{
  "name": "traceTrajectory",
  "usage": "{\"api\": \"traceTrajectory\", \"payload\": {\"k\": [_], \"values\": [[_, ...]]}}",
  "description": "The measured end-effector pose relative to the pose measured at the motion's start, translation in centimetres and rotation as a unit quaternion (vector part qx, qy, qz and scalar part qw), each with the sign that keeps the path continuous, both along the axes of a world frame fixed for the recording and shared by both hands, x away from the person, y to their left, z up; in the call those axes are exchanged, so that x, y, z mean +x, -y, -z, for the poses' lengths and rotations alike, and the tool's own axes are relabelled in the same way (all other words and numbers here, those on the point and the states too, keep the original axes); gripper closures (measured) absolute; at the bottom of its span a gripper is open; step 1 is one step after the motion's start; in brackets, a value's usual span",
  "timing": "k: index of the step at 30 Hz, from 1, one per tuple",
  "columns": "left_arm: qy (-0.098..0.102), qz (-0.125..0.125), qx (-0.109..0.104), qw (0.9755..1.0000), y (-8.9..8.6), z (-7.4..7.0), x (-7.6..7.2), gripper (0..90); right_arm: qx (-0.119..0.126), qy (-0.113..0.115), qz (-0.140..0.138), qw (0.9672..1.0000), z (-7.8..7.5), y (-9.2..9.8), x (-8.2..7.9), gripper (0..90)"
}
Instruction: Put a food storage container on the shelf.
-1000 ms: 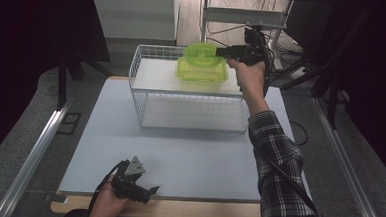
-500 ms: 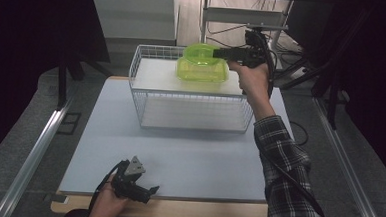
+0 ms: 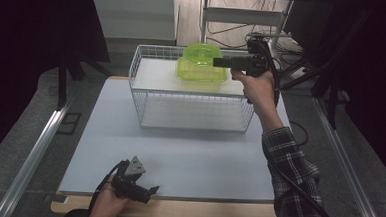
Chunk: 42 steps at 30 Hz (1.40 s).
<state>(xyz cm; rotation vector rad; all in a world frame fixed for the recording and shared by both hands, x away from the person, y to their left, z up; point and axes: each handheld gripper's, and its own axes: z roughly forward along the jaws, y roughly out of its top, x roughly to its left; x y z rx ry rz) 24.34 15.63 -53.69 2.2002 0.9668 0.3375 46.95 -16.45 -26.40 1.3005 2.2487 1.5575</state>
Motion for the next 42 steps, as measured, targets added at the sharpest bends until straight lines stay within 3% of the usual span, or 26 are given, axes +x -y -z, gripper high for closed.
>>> {"api": "traceTrajectory", "payload": {"k": [8, 20, 29, 42], "values": [[-0.001, 0.000, 0.000, 1.0000, 0.0, 0.0, 0.0, 1.7, -0.017, 0.016, -0.016, 0.9996, 0.8, 0.5, -1.3, 23.6], [-0.001, 0.001, 0.001, 1.0000, 0.0, 0.0, 0.0, 1.7, -0.028, 0.017, -0.037, 0.9988, 2.7, 0.9, -2.8, 14.0], [-0.001, 0.002, 0.002, 1.0000, 0.1, 0.0, 0.0, 1.7, -0.057, 0.032, -0.038, 0.9971, 3.8, 1.2, -3.9, 8.3], [-0.002, 0.002, 0.003, 1.0000, 0.2, 0.1, 0.0, 1.7, -0.066, 0.035, -0.035, 0.9966, 5.5, 2.1, -5.2, 7.2]]}}
